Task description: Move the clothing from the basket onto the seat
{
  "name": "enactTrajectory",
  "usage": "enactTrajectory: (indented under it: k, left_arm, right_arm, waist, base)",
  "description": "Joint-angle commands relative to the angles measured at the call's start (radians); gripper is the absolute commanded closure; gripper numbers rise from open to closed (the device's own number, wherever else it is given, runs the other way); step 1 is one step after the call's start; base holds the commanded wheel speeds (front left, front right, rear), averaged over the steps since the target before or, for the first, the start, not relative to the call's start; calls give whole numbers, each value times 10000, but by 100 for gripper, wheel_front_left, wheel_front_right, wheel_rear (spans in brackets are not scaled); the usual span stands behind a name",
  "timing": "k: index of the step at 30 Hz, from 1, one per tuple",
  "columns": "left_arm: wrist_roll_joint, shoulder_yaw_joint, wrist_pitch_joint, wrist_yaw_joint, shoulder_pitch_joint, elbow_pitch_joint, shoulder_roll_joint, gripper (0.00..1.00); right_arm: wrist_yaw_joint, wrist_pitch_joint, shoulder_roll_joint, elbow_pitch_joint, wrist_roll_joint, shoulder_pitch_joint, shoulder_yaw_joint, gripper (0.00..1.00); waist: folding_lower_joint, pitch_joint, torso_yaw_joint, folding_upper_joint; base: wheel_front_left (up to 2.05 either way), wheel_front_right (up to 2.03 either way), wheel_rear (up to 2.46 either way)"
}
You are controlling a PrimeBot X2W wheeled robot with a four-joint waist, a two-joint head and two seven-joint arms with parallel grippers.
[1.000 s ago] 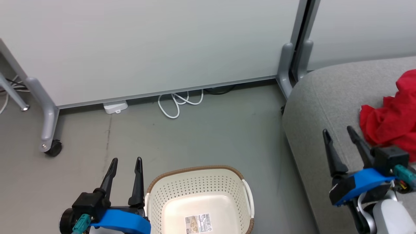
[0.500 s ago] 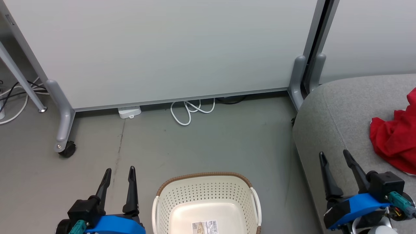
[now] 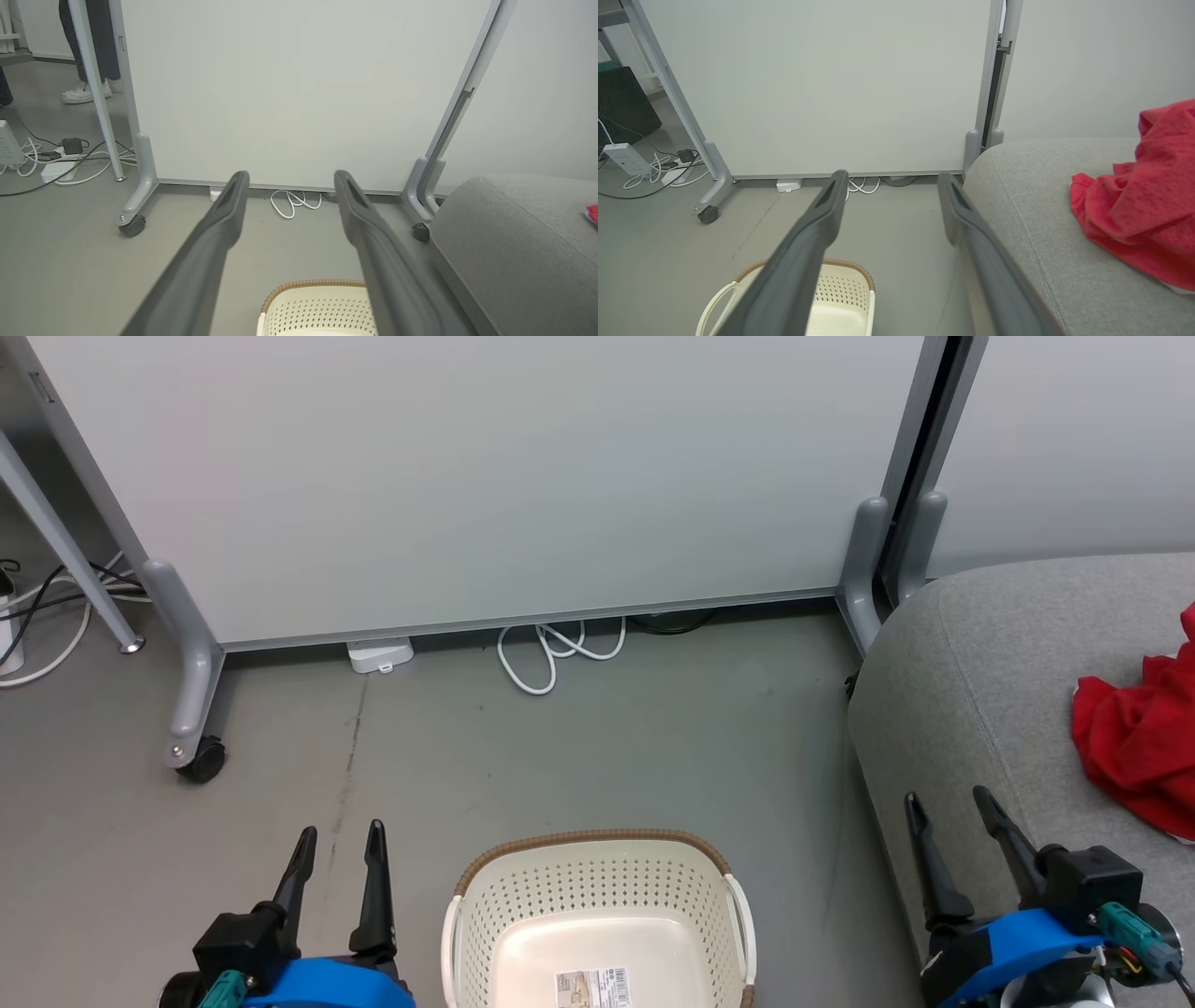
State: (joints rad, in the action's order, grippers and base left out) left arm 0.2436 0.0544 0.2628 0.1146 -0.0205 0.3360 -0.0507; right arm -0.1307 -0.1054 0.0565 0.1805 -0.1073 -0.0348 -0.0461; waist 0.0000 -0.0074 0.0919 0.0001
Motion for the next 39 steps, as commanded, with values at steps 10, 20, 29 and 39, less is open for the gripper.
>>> enactTrajectory:
  k: [10,20,29,39]
  left_arm:
    - [-91,-2,30,23,15,37,2,0]
    - [-22,-14,-115,6,460,760,23,100]
    - [1507,-210,-557,24,387,718,27,100]
    - [3042,-394,-960,44,211,501,22,100]
  right_arm:
    - [-1,36,-59,-21,22,126,78,0]
    - [0,92,-67,760,-53,233,69,100]
    - [0,342,-74,910,-1726,145,-34,100]
    - [0,569,-71,856,-3406,25,-109,100]
  waist:
    - [0,41,18,-1]
    - [0,47,11,-1]
    - [0,52,-52,-1]
    - [0,56,-118,-1]
  base:
    - [0,0,0]
    - [0,0,0]
    - [0,0,0]
    - [0,0,0]
